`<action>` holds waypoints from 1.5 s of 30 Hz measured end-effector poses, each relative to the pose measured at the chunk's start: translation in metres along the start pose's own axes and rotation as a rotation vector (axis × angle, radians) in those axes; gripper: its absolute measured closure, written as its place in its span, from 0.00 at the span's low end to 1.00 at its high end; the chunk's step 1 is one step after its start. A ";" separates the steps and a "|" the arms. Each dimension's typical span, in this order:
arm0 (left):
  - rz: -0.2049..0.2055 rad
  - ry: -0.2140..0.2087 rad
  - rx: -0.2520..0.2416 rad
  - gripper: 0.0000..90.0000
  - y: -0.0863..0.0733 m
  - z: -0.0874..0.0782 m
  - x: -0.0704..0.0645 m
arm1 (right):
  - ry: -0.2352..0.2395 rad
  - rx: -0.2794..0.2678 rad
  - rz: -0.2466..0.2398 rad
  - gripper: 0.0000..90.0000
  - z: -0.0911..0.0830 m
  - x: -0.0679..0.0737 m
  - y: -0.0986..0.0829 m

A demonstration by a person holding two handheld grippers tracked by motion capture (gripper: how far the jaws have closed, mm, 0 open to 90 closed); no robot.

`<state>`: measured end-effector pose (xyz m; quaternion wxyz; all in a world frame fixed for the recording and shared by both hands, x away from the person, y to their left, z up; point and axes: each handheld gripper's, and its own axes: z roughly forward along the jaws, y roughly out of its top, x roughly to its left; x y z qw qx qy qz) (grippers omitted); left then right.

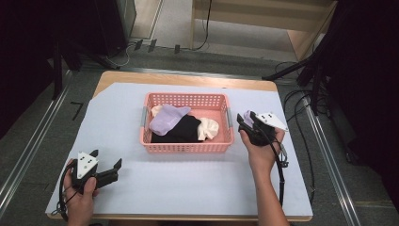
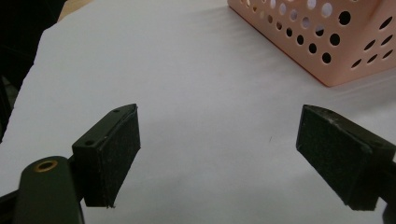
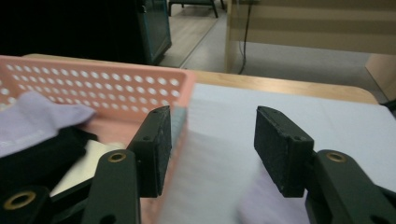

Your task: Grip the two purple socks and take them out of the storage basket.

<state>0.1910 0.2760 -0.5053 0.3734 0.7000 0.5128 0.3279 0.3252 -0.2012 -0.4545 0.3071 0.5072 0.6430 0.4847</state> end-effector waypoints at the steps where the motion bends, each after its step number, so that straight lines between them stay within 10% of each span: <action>1: 0.000 0.000 0.000 0.16 0.000 0.000 0.000 | 0.000 0.000 0.000 0.53 0.000 0.000 0.000; 16: -0.001 -0.002 0.004 0.16 0.000 0.001 0.000 | 0.249 0.085 -0.044 0.67 0.050 0.102 0.024; 26: -0.001 -0.002 0.011 0.16 0.000 0.001 0.000 | 0.332 0.221 -0.090 0.74 0.080 0.160 0.029; 37: -0.004 -0.002 0.012 0.16 0.001 0.002 0.000 | 0.340 0.532 -0.200 0.57 0.114 0.212 0.024; 45: -0.002 -0.004 0.013 0.16 0.001 0.002 0.000 | 0.239 0.710 -0.329 0.54 0.131 0.238 0.019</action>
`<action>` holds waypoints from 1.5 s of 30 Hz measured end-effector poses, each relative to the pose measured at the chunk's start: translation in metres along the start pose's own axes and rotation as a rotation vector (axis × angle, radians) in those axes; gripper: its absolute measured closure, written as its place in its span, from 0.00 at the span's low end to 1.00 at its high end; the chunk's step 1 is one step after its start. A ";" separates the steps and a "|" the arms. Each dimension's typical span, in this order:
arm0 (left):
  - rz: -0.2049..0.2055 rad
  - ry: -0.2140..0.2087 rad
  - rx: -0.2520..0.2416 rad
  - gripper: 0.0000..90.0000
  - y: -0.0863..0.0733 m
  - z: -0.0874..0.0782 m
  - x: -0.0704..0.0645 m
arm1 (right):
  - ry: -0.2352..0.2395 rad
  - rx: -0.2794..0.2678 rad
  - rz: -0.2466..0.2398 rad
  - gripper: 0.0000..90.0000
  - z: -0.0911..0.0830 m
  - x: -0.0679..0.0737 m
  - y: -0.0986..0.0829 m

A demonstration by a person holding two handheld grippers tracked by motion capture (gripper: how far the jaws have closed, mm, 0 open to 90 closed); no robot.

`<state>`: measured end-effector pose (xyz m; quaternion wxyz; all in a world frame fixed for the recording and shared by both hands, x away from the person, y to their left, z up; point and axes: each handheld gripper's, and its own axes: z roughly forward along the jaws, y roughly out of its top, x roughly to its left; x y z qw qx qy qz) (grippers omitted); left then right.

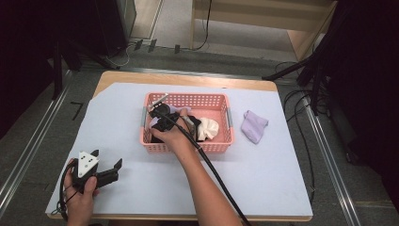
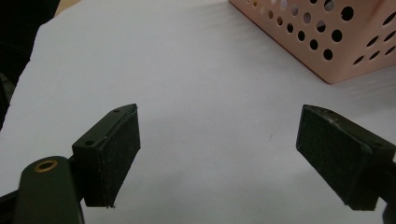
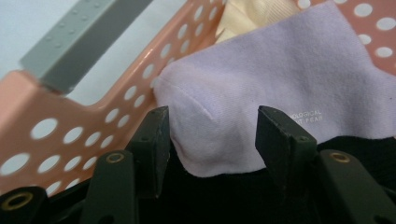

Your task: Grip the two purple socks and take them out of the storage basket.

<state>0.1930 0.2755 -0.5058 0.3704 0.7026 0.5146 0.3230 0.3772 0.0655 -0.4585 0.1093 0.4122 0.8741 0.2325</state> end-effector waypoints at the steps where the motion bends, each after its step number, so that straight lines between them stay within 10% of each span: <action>1: 0.002 -0.001 0.003 0.16 0.000 0.000 0.000 | 0.000 0.000 0.000 0.54 0.000 0.000 0.000; 3: 0.003 0.000 0.002 0.16 0.000 0.000 0.000 | 0.024 0.028 -0.006 0.82 0.002 0.000 0.000; 7: 0.001 0.000 0.002 0.16 0.000 0.000 0.000 | 0.045 -0.052 0.003 0.96 -0.006 -0.002 -0.006; 23: 0.021 0.007 0.013 0.16 0.000 0.001 -0.002 | -0.009 -0.641 0.014 0.97 -0.075 -0.039 -0.046; 31: 0.022 0.008 0.010 0.16 0.000 0.001 -0.002 | -0.022 -0.752 0.014 0.97 -0.099 -0.046 -0.061; 45: 0.021 0.010 0.008 0.16 0.000 0.001 -0.003 | -0.191 -1.030 0.054 0.97 -0.131 -0.078 -0.091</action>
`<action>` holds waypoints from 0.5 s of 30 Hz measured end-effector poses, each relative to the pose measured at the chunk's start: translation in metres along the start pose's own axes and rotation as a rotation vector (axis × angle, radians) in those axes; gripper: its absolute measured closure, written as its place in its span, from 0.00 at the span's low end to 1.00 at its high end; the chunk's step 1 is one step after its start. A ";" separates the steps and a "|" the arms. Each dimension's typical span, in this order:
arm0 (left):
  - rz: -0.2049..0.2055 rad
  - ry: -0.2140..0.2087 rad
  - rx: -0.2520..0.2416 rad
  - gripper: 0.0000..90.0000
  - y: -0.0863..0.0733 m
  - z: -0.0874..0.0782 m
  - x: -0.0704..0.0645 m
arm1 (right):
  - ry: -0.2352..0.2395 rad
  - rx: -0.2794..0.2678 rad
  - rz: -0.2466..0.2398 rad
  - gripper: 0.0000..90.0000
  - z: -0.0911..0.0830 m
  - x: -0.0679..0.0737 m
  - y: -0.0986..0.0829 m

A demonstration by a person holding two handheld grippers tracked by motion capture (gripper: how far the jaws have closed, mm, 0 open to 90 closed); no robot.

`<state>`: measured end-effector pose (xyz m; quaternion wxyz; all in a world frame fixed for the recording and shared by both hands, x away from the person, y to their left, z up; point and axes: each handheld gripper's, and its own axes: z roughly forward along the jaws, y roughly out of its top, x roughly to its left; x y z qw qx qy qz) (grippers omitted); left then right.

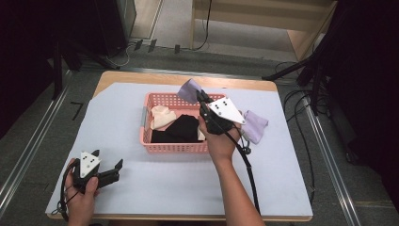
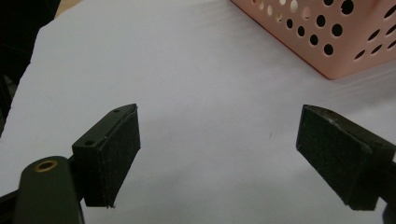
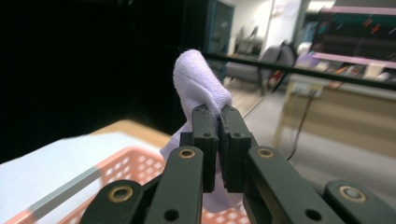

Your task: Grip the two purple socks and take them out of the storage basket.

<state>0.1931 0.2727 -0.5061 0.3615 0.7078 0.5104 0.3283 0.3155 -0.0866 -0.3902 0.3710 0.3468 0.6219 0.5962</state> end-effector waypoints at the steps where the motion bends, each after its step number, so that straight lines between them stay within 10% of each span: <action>1: 0.001 -0.001 0.001 0.16 0.000 0.000 0.000 | -0.013 -0.016 -0.003 0.97 -0.002 -0.003 0.002; 15: 0.009 -0.002 0.006 0.16 0.000 -0.001 0.000 | -0.184 -0.169 -0.023 0.97 -0.038 -0.055 0.008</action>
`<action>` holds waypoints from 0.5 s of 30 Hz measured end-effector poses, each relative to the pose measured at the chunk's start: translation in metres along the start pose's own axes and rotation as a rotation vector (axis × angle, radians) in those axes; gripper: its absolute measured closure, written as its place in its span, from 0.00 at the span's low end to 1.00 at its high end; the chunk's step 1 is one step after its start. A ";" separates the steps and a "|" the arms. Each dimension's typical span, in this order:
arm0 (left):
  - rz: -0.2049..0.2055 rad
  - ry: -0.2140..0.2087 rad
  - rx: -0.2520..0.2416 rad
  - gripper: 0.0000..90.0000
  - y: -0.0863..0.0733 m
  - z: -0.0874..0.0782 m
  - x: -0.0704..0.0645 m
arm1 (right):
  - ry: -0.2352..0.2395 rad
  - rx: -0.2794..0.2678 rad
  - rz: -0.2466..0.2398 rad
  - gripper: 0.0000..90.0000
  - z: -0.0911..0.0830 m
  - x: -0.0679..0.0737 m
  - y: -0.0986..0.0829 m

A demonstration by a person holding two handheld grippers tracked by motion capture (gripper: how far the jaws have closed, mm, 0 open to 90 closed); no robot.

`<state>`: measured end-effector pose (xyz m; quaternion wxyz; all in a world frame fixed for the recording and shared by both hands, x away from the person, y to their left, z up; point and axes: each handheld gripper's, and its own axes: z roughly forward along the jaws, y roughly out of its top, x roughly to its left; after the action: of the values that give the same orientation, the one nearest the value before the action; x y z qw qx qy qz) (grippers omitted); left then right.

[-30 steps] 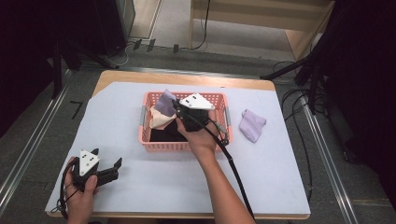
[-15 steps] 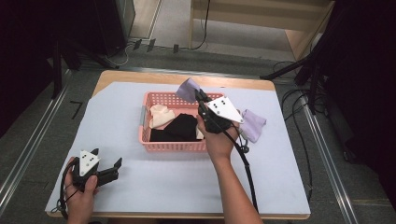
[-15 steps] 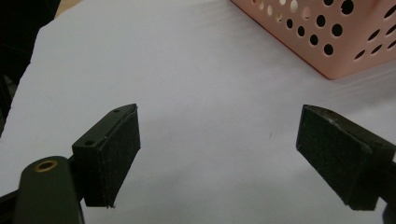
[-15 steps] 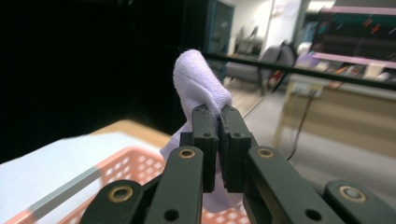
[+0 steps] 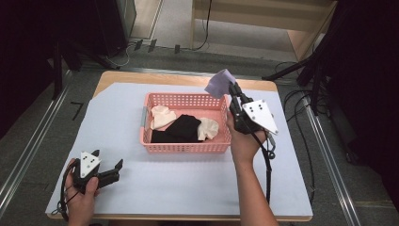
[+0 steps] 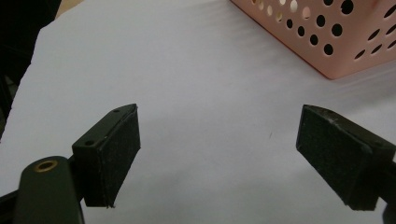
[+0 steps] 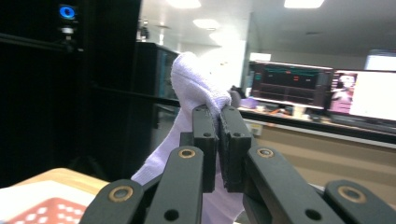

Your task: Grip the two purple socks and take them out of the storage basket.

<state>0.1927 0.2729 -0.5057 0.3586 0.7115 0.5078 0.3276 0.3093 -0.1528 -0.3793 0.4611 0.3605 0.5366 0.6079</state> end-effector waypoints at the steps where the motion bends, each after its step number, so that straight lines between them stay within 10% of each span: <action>1: -0.001 0.002 -0.003 0.16 0.000 0.000 0.000 | -0.016 -0.001 0.000 0.97 -0.002 -0.005 -0.001; 15: -0.002 0.008 -0.006 0.16 0.000 0.000 -0.001 | -0.170 0.134 -0.017 0.97 -0.033 -0.068 -0.044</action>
<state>0.1927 0.2720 -0.5062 0.3592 0.7086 0.5088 0.3315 0.3079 -0.2282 -0.4245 0.4849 0.4361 0.5379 0.5342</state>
